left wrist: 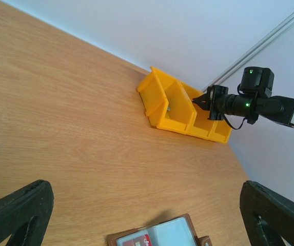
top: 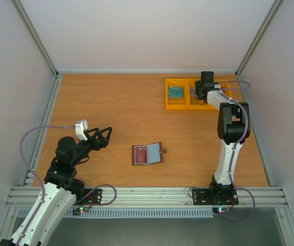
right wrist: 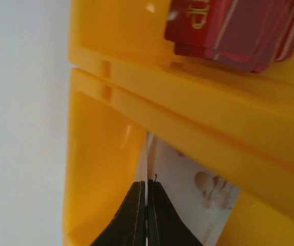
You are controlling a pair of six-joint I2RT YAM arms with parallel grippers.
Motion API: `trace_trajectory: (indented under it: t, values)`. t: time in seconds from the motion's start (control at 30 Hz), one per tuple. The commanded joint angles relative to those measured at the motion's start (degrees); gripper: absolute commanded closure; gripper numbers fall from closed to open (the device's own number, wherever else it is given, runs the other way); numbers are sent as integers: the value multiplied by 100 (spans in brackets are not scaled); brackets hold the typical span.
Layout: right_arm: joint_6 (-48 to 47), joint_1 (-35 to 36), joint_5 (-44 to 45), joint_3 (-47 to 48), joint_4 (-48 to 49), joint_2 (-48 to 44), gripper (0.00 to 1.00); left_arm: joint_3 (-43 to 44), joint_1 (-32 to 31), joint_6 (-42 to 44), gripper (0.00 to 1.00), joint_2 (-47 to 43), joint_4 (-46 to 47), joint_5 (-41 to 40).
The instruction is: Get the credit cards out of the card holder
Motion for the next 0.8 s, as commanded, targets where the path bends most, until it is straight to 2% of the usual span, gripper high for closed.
trace_trajectory:
  t: [0.0, 0.07, 0.13, 0.33, 0.47, 0.57, 0.67, 0.77]
  values:
    - [56, 72, -54, 173, -312, 93, 99, -53, 26, 112, 1, -19, 258, -79]
    - [-11, 80, -53, 187, -373, 83, 99, -61, 29, 102, 1, -10, 267, -76]
    - [-42, 76, -1, 175, -435, 72, 93, -69, 29, 101, 1, 2, 287, -68]
    - [-250, 67, 57, 347, -706, 54, 43, -70, 29, 83, 1, 13, 286, -50]
    - [-472, 72, 59, 759, -1187, 29, 23, -79, 28, 68, 1, 6, 294, -41]
    - [-767, 72, 205, 1268, -1842, 19, 3, -79, 30, 68, 1, -15, 304, -51]
    - [-977, 72, 400, 1669, -2373, -31, 2, -89, 28, 66, 1, -37, 311, -47]
    - [-1351, 81, 281, 1576, -2261, -293, 2, -88, 30, 63, 1, -52, 320, -41]
